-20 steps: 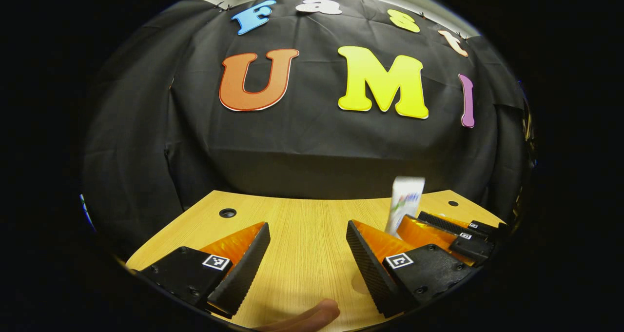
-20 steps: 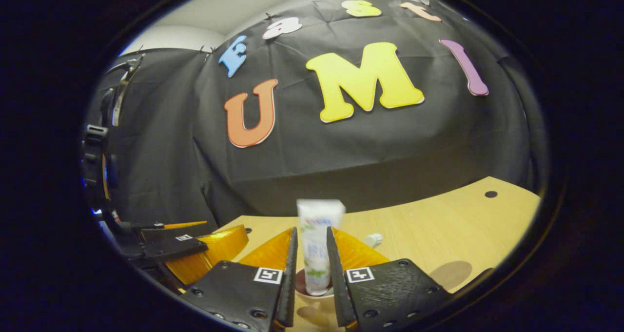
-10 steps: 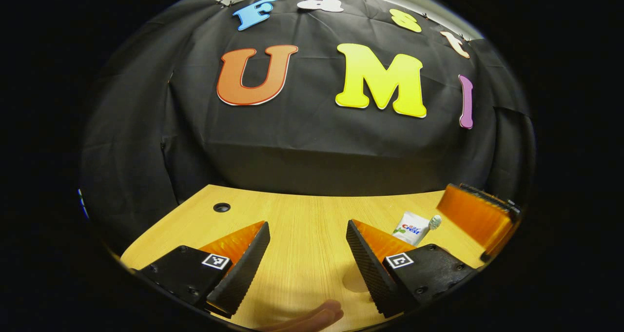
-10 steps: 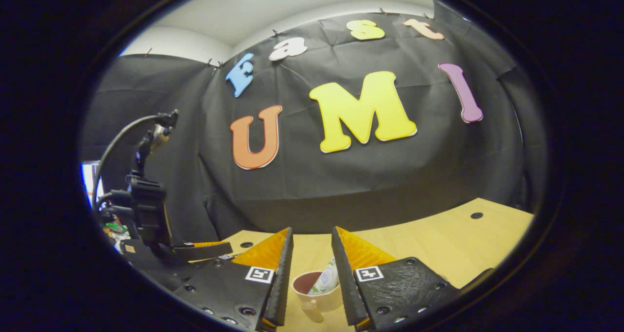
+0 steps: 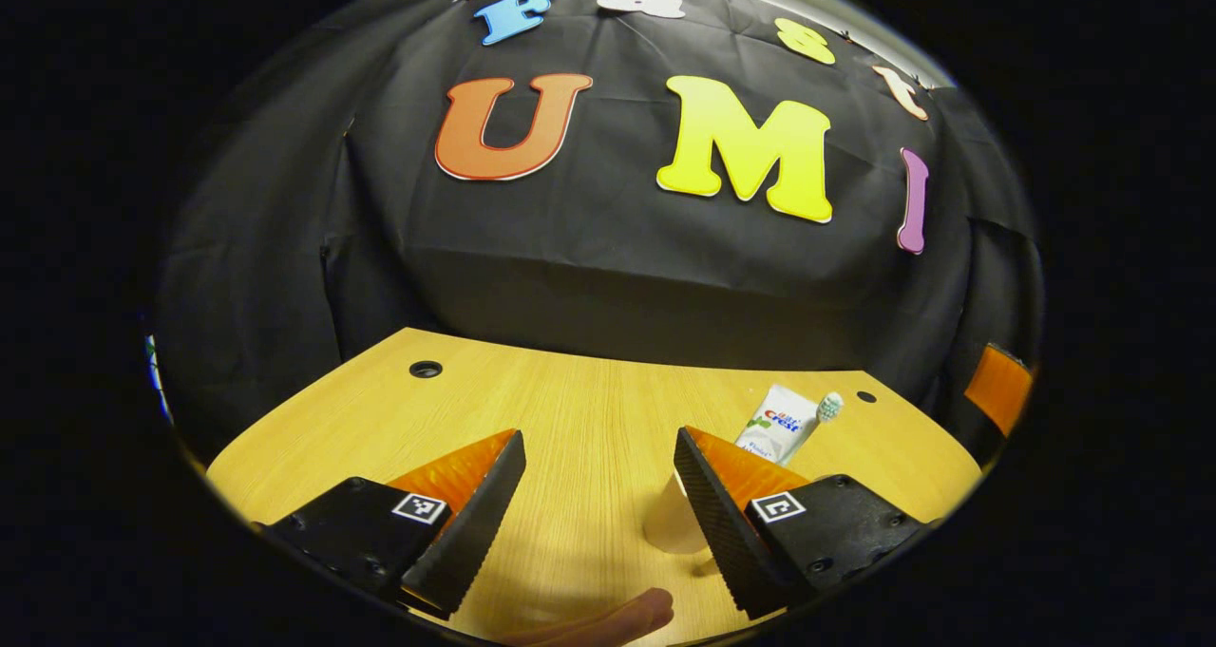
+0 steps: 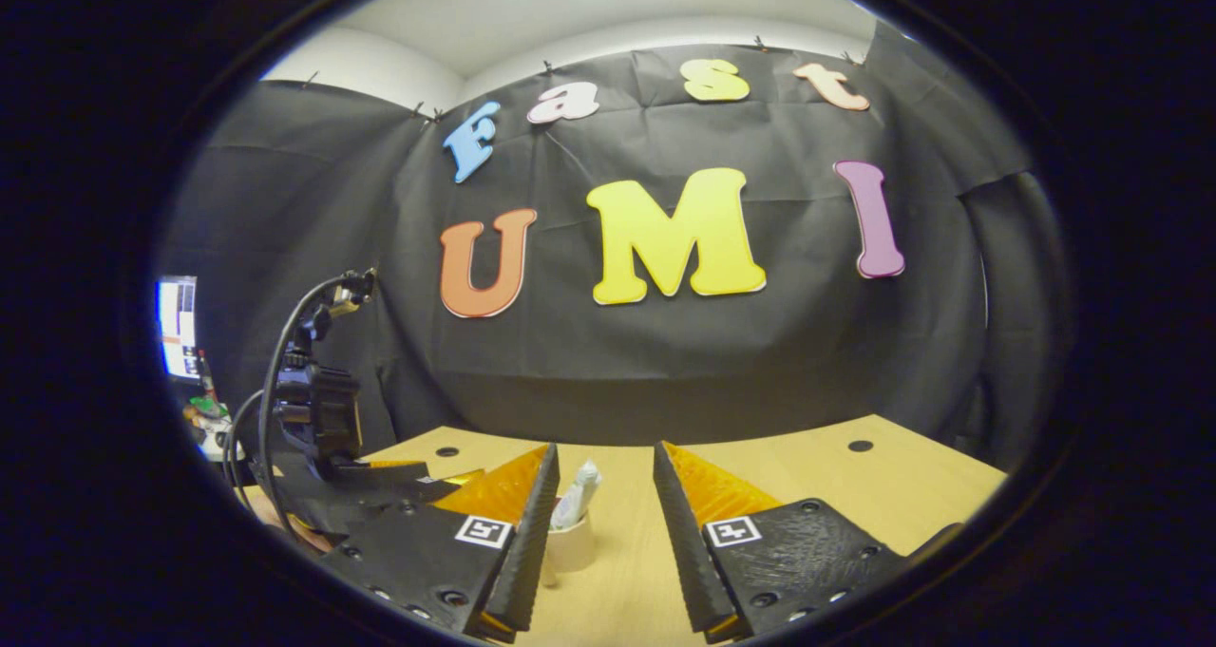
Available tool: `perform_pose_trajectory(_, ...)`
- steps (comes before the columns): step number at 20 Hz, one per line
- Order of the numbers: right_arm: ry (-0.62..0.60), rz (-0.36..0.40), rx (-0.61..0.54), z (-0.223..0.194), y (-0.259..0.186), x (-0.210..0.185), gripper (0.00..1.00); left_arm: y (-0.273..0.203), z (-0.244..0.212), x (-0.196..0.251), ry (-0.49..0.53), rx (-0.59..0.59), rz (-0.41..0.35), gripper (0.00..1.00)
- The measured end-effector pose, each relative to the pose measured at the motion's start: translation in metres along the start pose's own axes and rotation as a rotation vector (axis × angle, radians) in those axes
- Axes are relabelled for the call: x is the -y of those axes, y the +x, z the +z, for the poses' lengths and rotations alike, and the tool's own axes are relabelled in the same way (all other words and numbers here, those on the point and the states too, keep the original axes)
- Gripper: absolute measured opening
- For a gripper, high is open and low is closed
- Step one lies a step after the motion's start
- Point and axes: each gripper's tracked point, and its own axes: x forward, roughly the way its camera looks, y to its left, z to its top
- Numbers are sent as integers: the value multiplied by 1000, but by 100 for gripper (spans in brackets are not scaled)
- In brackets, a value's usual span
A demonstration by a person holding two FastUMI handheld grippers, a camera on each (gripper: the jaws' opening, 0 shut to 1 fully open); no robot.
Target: Put the toothbrush and toothpaste on the desktop into the cup, then pick up the cup and place it on the coaster on the desktop.
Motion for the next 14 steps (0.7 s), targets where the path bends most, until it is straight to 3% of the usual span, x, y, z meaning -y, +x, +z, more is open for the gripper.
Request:
perform_pose_trajectory(6, -21, -6, -2, 5, -33, 26, 86, -19, 0, 19, 42, -60, 8, 100)
perform_pose_trajectory(9, -68, -22, -1, 2, -53, 44, 91, -20, -3, 25, 80, -130, 27, 100)
perform_pose_trajectory(14, -77, -56, -16, -19, -77, 87, 95, -13, -14, 52, 113, -308, -33, 100)
